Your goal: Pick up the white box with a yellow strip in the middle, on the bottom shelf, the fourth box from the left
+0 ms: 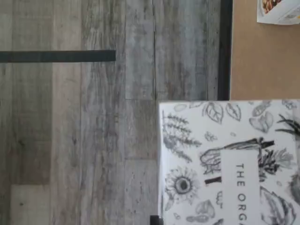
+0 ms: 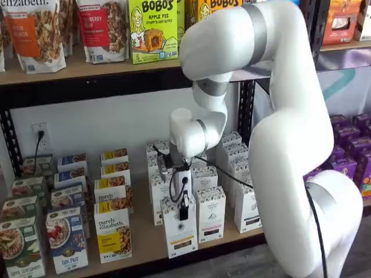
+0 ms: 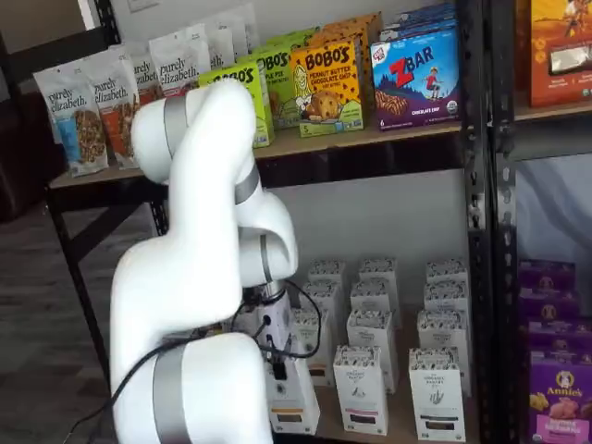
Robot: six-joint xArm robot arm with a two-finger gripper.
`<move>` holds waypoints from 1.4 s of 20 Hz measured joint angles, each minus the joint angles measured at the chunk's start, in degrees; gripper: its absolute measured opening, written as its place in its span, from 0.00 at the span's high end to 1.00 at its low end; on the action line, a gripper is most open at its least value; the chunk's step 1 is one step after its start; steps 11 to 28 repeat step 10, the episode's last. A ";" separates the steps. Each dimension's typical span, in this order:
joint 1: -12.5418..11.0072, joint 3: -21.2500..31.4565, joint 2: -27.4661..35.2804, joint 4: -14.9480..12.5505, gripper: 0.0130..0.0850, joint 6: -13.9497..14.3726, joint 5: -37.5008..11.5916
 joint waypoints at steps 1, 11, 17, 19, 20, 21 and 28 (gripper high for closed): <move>0.03 1.03 -0.97 -0.30 0.44 0.31 -0.26; 0.32 7.85 -7.61 -0.89 0.44 1.13 -0.98; 0.32 7.85 -7.61 -0.89 0.44 1.13 -0.98; 0.32 7.85 -7.61 -0.89 0.44 1.13 -0.98; 0.32 7.85 -7.61 -0.89 0.44 1.13 -0.98; 0.32 7.85 -7.61 -0.89 0.44 1.13 -0.98; 0.32 7.85 -7.61 -0.89 0.44 1.13 -0.98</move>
